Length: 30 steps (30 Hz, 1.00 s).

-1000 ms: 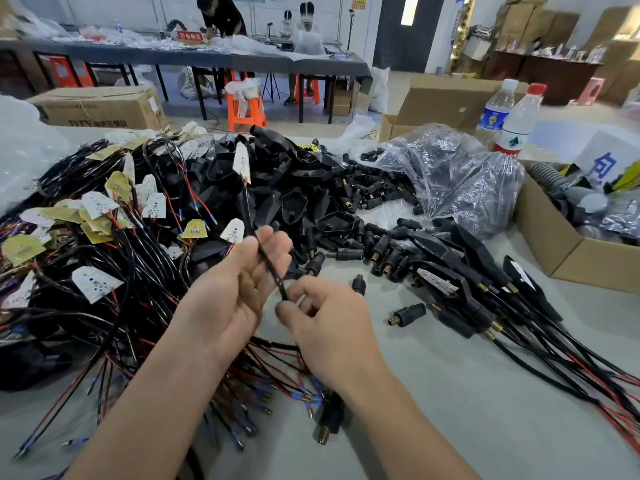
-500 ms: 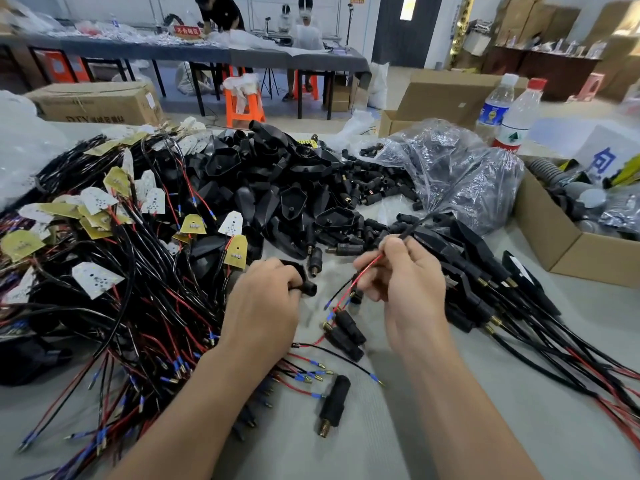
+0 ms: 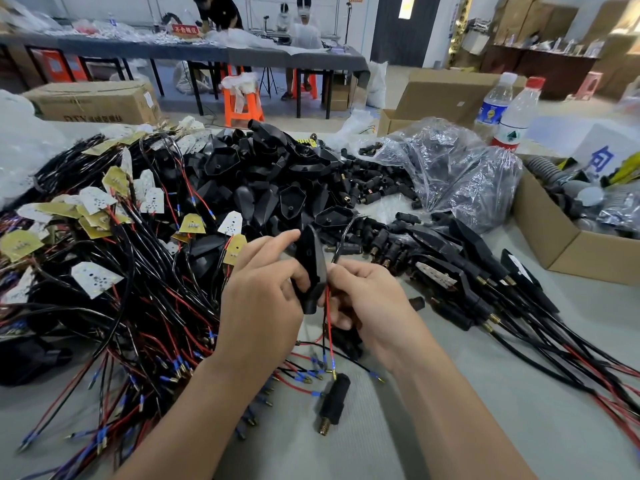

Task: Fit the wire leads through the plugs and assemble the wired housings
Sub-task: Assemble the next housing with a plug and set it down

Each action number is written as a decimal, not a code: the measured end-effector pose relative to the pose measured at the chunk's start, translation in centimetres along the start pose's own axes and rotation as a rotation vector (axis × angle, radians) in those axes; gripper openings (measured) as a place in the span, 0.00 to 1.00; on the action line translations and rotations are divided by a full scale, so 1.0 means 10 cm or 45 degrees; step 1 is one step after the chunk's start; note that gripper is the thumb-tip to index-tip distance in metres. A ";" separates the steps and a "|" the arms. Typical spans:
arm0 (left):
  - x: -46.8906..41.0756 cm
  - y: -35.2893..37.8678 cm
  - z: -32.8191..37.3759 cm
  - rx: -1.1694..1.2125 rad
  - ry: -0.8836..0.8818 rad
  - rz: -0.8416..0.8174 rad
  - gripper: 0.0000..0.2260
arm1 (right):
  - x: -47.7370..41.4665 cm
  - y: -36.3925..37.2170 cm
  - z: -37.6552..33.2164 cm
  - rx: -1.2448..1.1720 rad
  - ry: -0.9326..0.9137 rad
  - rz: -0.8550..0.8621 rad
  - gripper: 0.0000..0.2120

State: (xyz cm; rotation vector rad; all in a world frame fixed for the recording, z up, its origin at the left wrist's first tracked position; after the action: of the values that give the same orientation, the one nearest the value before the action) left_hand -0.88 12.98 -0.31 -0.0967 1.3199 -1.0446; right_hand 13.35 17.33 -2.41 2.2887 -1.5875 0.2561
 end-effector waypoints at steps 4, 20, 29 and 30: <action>0.03 0.05 -0.09 0.040 -0.171 -0.090 0.14 | -0.02 0.02 0.06 0.084 0.034 0.040 0.10; 0.04 0.13 -0.18 0.580 -0.466 -0.131 0.06 | 0.00 0.01 0.02 0.484 -0.167 0.368 0.12; 0.11 0.05 -0.19 0.202 -0.536 -0.053 0.29 | 0.13 0.08 -0.16 0.184 -0.521 0.205 0.08; 0.10 0.08 -0.17 0.197 -0.503 -0.102 0.30 | 0.12 0.08 -0.16 0.117 -0.502 0.164 0.09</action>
State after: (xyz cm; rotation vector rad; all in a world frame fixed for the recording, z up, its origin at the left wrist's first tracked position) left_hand -1.94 13.58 -2.08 -0.2290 0.8818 -1.1251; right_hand 13.10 16.62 -0.34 2.4193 -1.9525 -0.1032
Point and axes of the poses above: each hand's wrist, its own x-axis away from the middle knuckle, its own y-axis out of the palm, z = x × y, the point moved 4 cm from there along -x, towards the middle knuckle, and after that the axes turned 15 degrees about y, right-handed, at the moved point
